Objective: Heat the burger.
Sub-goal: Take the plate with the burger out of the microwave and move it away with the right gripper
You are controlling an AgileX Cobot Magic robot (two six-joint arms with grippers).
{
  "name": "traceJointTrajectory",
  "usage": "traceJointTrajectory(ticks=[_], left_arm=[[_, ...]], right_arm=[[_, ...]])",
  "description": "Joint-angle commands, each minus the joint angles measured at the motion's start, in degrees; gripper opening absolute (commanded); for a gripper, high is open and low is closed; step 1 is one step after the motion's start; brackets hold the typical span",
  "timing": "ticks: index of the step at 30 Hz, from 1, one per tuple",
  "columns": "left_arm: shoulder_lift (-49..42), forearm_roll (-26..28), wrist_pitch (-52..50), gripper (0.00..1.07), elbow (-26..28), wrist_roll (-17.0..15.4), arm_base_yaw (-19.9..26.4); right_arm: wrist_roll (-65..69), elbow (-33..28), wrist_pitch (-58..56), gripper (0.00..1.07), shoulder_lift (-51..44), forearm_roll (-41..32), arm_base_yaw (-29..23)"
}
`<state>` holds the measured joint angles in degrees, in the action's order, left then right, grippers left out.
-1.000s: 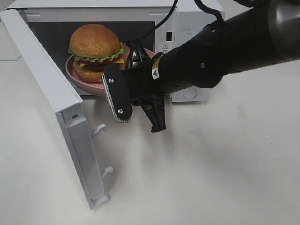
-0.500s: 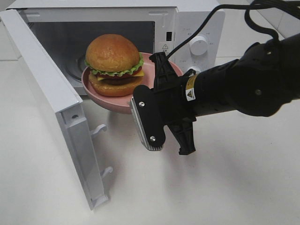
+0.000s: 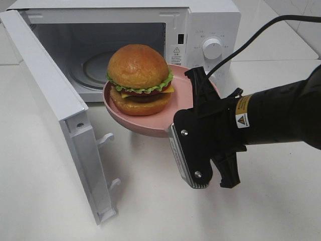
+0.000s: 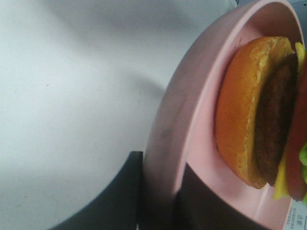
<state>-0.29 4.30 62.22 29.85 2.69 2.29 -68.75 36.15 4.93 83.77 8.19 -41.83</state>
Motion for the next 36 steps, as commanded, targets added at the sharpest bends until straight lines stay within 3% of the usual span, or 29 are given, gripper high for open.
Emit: traceJointTrajectory(ticks=[1, 30, 36], left_arm=[[-0.3, 0.0, -0.8, 0.98, -0.2, -0.1, 0.2], [-0.3, 0.0, -0.8, 0.98, -0.2, -0.1, 0.2], [-0.3, 0.0, -0.8, 0.98, -0.2, -0.1, 0.2]], right_arm=[[-0.7, -2.3, 3.8, 0.0, -4.7, 0.3, 0.3], [-0.2, -12.4, -17.8, 0.0, -31.7, 0.4, 0.3], [9.3, -12.4, -24.1, 0.0, -35.5, 7.2, 0.3]])
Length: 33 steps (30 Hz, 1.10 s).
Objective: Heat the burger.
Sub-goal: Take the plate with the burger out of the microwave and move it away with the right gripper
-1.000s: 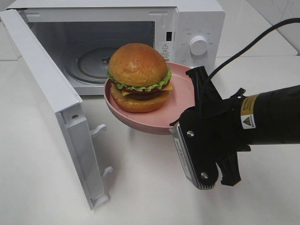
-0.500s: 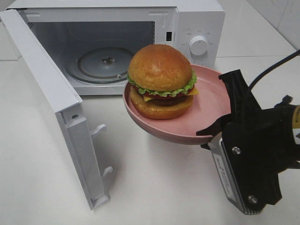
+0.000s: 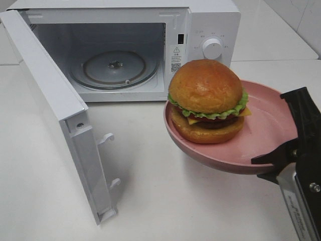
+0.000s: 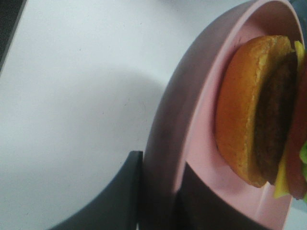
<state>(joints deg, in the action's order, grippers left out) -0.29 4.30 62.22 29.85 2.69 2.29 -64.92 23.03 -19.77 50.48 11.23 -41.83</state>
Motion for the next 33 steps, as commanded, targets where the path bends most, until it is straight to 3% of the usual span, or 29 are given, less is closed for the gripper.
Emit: traceJointTrajectory(ticks=[1, 5, 14, 16, 33], left_arm=[[-0.3, 0.0, -0.8, 0.98, -0.2, -0.1, 0.2], [-0.3, 0.0, -0.8, 0.98, -0.2, -0.1, 0.2], [-0.3, 0.0, -0.8, 0.98, -0.2, -0.1, 0.2], [-0.3, 0.0, -0.8, 0.98, -0.2, -0.1, 0.2], [-0.3, 0.0, -0.8, 0.98, -0.2, -0.1, 0.2]], right_arm=[[5.5, 0.7, 0.6, 0.0, -2.2, 4.1, 0.3], [21.2, 0.7, -5.0, 0.0, -3.8, 15.7, 0.3], [36.9, 0.7, -13.0, 0.0, -4.0, 27.2, 0.3], [45.8, 0.7, -16.3, 0.0, -4.0, 32.0, 0.3], [68.6, 0.7, -31.6, 0.0, -4.0, 36.7, 0.3]])
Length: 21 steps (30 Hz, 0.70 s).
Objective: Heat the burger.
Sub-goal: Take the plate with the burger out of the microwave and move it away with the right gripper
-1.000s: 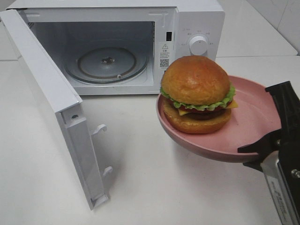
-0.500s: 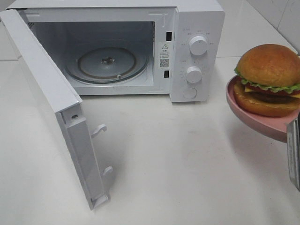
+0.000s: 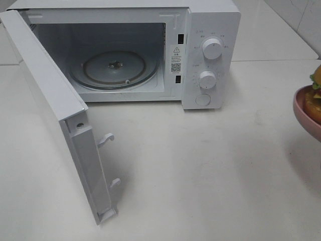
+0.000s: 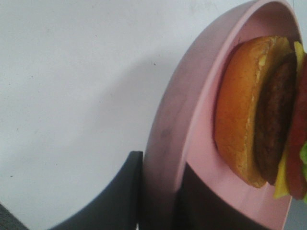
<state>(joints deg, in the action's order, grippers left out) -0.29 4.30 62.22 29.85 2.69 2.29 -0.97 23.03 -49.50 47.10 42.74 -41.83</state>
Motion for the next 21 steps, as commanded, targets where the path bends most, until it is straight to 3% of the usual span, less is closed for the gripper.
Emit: traceJointTrajectory(ticks=[1, 15, 21], left_arm=[[-0.3, 0.0, -0.8, 0.98, -0.2, -0.1, 0.2], [-0.3, 0.0, -0.8, 0.98, -0.2, -0.1, 0.2], [-0.3, 0.0, -0.8, 0.98, -0.2, -0.1, 0.2]], right_arm=[[8.0, 0.7, -3.4, 0.0, -0.6, 6.5, 0.3], [25.8, 0.7, -10.6, 0.0, -0.3, 12.8, 0.3], [35.4, 0.9, -12.7, 0.0, 6.8, 15.4, 0.3]])
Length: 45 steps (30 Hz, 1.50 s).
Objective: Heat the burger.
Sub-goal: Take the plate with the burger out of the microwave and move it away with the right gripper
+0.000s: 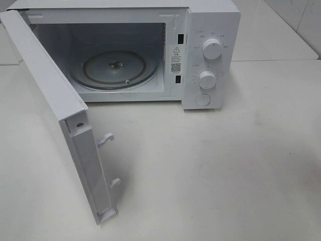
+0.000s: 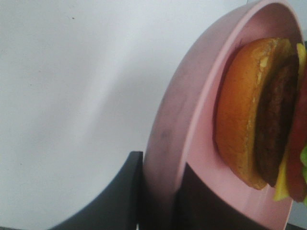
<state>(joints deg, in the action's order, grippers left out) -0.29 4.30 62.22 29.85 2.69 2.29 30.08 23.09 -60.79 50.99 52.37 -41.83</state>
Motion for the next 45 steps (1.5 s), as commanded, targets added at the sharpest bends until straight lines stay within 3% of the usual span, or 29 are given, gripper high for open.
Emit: traceJointTrajectory(ticks=[1, 8, 20, 33, 45], left_arm=[[-0.3, 0.0, -0.8, 0.98, -0.2, -0.1, 0.2], [-0.3, 0.0, -0.8, 0.98, -0.2, -0.1, 0.2], [-0.3, 0.0, -0.8, 0.98, -0.2, -0.1, 0.2], [-0.3, 0.0, -0.8, 0.98, -0.2, -0.1, 0.2], [-0.3, 0.0, -0.8, 0.98, -0.2, -0.1, 0.2]], right_arm=[[4.4, 0.9, -1.4, 0.0, 2.9, 5.7, 0.3], [22.9, 1.7, -1.6, 0.0, 13.2, 8.8, 0.3], [39.9, 3.4, -0.1, 0.03, 30.5, 8.8, 0.3], [47.9, 3.5, 4.0, 0.06, 42.1, 10.1, 0.3], [55.7, 3.5, 7.6, 0.09, 49.9, 15.8, 0.5]])
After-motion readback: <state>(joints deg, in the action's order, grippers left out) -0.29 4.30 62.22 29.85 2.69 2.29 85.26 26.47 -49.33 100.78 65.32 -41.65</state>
